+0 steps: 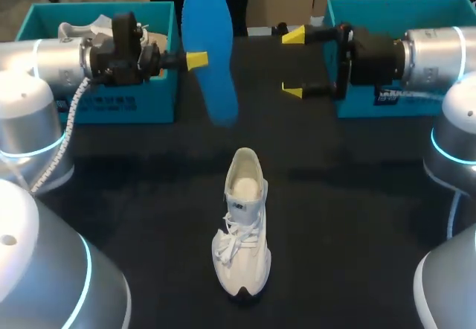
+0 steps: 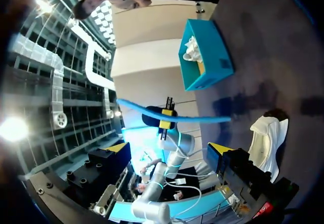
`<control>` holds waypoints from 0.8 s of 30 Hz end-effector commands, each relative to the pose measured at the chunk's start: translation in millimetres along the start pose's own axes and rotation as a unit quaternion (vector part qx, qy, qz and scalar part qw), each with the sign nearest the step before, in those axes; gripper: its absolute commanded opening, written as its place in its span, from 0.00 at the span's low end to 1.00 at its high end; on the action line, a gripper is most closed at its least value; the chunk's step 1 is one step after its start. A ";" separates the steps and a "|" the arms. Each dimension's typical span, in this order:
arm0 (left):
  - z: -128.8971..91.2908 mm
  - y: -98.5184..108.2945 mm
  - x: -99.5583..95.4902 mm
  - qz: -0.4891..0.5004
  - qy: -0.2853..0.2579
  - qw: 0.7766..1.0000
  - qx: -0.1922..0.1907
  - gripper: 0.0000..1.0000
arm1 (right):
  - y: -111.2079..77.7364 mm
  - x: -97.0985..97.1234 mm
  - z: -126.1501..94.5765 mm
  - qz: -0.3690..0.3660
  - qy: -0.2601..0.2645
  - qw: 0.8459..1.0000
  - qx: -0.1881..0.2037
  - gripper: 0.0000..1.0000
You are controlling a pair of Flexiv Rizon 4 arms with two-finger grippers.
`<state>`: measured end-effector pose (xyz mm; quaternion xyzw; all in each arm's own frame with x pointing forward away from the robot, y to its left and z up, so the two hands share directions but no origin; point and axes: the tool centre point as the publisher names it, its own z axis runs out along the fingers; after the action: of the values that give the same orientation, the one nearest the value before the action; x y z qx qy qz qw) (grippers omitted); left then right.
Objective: Take the shoe out of the shoebox, open the shoe tongue, remove and reinsert the insole, then place the shoe into the shoebox
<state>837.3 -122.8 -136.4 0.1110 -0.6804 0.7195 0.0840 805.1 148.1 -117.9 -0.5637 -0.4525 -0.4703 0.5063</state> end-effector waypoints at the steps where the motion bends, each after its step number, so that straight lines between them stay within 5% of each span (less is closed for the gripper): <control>1: 4.1 -7.0 -2.1 0.121 0.005 0.993 -0.011 0.00 | -5.3 -3.0 -2.8 0.004 0.018 1.000 -0.002 1.00; 17: 4.3 -10.0 1.8 0.167 -0.008 0.986 -0.025 0.00 | -5.8 -4.1 -3.6 0.009 0.026 1.000 0.002 1.00; 22: 2.8 -6.5 -6.0 0.328 0.011 0.944 -0.008 0.00 | -5.8 -4.1 -3.6 0.009 0.026 1.000 0.002 1.00; 24: 3.1 -1.5 -6.2 0.425 0.029 0.905 -0.012 0.00 | -5.8 -4.1 -3.6 0.009 0.026 1.000 0.002 1.00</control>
<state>841.6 -124.3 -127.8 -0.0697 -0.7001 0.7031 -0.1033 797.8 142.9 -120.9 -0.5533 -0.4349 -0.4802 0.5236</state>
